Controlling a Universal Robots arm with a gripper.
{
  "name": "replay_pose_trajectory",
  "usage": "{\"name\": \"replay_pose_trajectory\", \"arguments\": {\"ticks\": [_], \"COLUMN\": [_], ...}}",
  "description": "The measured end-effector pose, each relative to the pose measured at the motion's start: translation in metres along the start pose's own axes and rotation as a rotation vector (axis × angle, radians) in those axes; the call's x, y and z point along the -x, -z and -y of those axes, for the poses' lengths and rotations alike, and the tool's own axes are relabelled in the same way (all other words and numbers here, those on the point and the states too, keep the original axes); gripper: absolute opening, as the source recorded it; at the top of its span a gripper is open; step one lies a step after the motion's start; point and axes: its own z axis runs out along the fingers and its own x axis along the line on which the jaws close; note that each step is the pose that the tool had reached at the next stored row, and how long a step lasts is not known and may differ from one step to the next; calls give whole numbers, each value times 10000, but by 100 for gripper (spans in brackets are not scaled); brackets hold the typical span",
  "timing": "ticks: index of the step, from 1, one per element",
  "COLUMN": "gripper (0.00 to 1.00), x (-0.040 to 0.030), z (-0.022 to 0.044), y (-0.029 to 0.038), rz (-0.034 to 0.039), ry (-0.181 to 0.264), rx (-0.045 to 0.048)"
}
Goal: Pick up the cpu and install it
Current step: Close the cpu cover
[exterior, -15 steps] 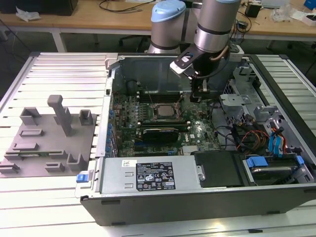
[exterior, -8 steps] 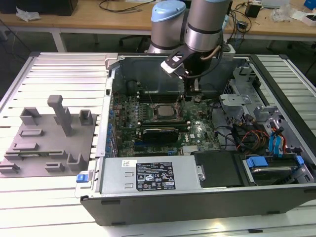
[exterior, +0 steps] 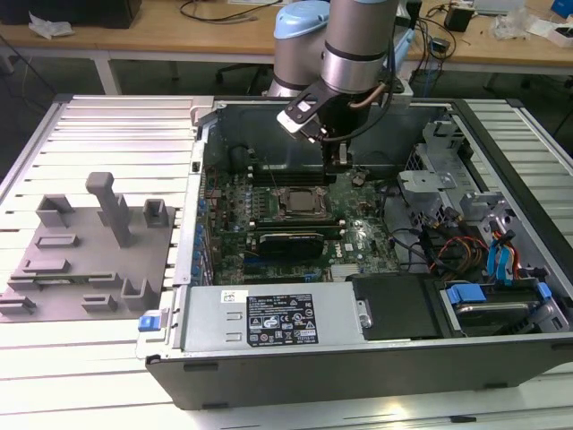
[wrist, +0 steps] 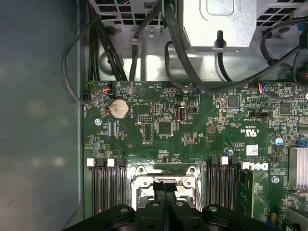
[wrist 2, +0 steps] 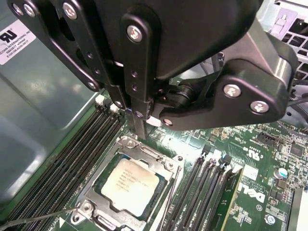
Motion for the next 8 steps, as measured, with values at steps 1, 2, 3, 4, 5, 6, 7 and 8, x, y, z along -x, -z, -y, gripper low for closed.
{"name": "replay_pose_trajectory", "arguments": {"ticks": [1,2,3,4,5,6,7,8], "gripper": [11,11,11,11,11,11,11,11], "x": [0,-1,0,0,0,0,0,1], "z": [1,1,1,1,1,6,19,49], "y": [0,-2,-2,-1,-2,-2,-5,-12], "rz": [0,-3,0,1,1,2,0,-1], "ry": [0,-1,-1,-1,0,0,1,1], "rx": [-1,-45,-127,-131,-131,-132,-131,-131]}}
